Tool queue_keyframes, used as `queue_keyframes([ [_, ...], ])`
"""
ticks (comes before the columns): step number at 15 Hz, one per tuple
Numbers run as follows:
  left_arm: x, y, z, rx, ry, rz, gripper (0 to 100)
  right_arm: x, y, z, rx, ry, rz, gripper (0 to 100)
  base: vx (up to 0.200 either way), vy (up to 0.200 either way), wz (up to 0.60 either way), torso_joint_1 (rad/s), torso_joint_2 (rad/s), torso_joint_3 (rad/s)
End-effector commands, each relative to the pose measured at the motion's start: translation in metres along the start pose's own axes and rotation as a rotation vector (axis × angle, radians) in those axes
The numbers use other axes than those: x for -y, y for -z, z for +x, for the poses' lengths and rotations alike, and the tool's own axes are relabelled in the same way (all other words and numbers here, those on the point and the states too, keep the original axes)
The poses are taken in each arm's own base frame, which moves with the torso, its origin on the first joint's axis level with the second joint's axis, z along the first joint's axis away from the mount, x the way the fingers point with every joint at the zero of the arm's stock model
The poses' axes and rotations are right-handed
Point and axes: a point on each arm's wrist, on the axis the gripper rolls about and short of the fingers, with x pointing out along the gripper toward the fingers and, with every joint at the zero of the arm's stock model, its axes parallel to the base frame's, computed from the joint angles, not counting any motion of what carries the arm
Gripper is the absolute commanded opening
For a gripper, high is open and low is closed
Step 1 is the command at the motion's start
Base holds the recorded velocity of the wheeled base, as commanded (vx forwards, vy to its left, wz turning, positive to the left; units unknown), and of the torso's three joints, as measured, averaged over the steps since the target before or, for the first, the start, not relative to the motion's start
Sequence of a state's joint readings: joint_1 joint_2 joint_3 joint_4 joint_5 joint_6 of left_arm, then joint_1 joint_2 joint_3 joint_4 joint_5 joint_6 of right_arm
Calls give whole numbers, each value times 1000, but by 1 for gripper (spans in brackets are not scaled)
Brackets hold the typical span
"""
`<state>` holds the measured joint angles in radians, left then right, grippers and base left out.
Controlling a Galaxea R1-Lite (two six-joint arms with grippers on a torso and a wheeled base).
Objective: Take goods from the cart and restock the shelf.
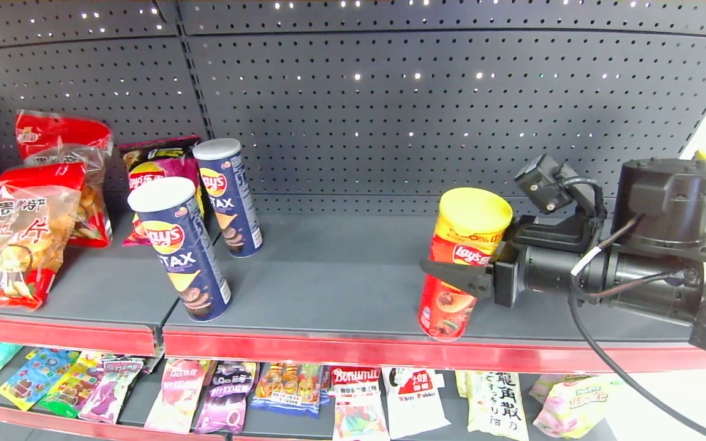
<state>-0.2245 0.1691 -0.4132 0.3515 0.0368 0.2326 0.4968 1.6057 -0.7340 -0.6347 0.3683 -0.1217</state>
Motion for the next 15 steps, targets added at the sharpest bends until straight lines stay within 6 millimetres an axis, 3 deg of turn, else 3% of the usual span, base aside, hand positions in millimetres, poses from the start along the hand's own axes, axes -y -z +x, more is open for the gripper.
queue_keyframes([
  [1, 0, 1, 0, -3, 0, -1, 0, 0, 0, 0, 4, 0, -2, 100, 0, 0, 0, 0, 0, 0],
  [9, 0, 1, 1, -3, 5, -1, 0, -7, 11, -20, -21, 6, 10, 100, 0, 0, 0, 0, 0, 0],
  [15, 1, 2, 2, -6, 20, -1, 0, -27, 35, -65, -56, 52, 55, 100, 0, 0, 0, 0, 0, 0],
])
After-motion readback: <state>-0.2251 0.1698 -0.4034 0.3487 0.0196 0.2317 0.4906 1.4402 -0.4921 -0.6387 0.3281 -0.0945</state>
